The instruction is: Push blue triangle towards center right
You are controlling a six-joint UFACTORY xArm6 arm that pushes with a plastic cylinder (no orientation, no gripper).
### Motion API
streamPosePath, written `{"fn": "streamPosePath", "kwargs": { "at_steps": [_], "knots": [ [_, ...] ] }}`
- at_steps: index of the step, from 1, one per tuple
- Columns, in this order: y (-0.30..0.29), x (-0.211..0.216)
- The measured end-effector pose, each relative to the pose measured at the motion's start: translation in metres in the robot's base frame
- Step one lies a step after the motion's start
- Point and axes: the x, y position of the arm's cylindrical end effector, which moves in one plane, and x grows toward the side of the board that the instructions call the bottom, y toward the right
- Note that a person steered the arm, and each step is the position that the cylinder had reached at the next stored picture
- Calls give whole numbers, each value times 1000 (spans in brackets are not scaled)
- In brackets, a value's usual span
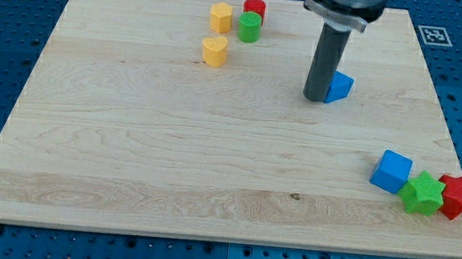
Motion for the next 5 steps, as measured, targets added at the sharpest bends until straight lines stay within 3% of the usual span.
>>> {"fn": "streamPosePath", "kwargs": {
  "at_steps": [1, 2, 3, 5],
  "knots": [
    [2, 22],
    [-18, 15],
    [-26, -34],
    [4, -29]
  ]
}}
